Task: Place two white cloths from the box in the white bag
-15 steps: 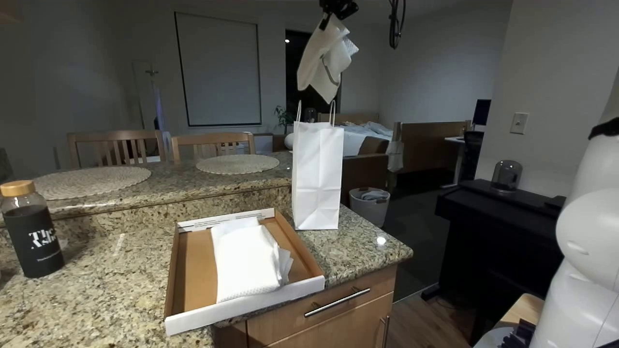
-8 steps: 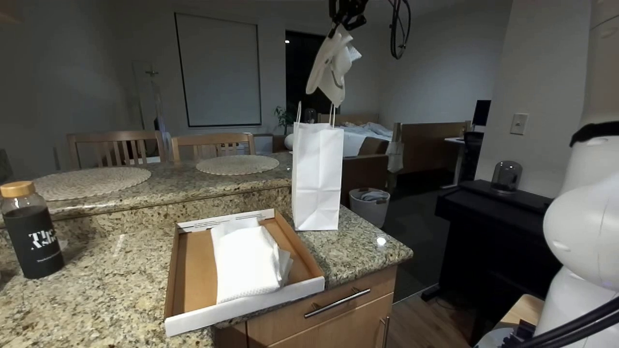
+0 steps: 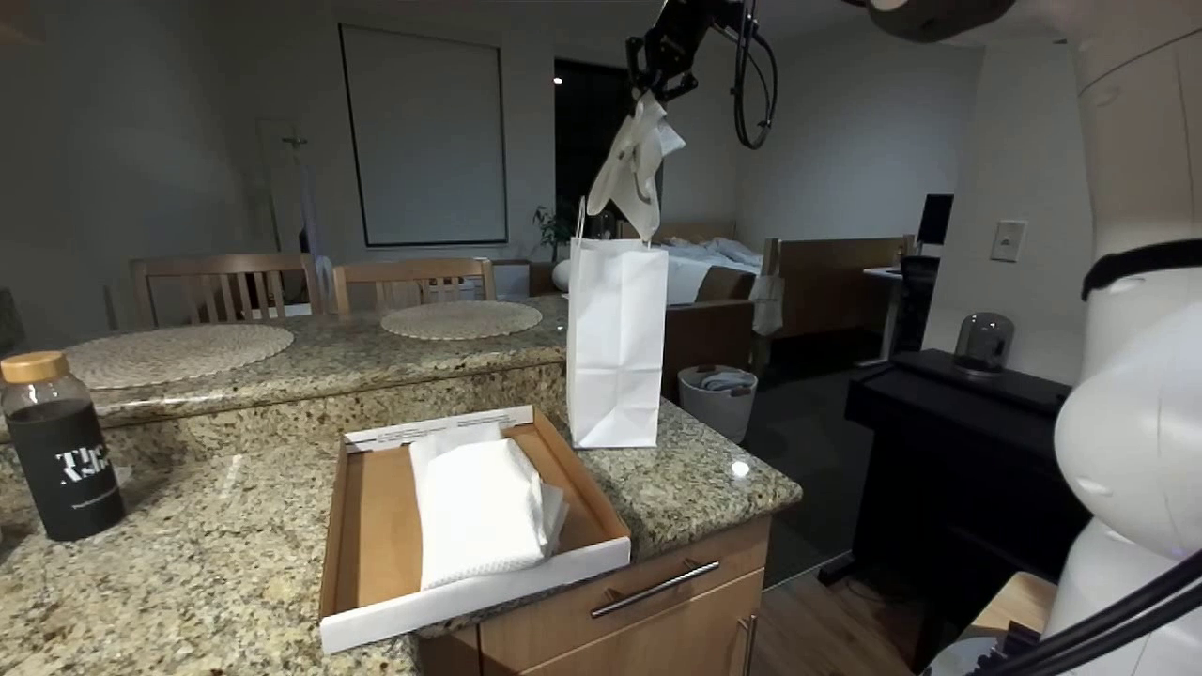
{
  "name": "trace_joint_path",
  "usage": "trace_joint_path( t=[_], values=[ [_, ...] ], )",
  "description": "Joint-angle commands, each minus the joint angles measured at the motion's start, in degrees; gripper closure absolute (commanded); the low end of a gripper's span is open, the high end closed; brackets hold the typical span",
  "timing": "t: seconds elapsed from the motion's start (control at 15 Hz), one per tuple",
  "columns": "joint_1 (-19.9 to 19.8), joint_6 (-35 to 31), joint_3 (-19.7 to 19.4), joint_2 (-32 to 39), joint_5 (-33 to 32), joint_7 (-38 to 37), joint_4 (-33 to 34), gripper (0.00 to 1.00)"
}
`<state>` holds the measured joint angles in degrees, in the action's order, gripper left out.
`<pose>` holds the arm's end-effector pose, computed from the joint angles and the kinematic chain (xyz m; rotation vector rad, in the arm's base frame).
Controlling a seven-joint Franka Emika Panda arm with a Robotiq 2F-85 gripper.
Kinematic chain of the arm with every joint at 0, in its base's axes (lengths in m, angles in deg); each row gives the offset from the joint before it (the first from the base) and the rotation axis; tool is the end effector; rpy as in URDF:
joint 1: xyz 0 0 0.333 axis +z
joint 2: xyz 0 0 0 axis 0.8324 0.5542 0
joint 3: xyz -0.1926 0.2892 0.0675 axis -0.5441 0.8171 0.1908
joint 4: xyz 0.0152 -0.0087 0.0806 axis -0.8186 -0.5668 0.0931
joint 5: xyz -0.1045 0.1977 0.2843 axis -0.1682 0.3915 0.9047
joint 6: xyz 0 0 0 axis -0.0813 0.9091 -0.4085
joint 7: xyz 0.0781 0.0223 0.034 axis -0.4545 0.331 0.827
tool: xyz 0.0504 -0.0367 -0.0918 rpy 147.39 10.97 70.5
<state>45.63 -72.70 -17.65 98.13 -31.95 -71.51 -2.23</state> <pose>0.6060 -0.1598 0.7354 -2.6406 0.6174 -0.4180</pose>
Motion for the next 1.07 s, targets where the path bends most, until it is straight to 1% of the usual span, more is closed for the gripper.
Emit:
trace_joint_path(
  t=[0.0,0.53,1.0],
  values=[
    [-1.5,2.8,-0.7,2.9,0.7,-4.5,4.5,0.94],
    [0.6,0.4,-2.1,6.1,-2.5,-9.7,6.7,0.94],
    [1.3,1.1,-2.9,8.4,-6.8,-13.4,8.9,0.94]
  ],
)
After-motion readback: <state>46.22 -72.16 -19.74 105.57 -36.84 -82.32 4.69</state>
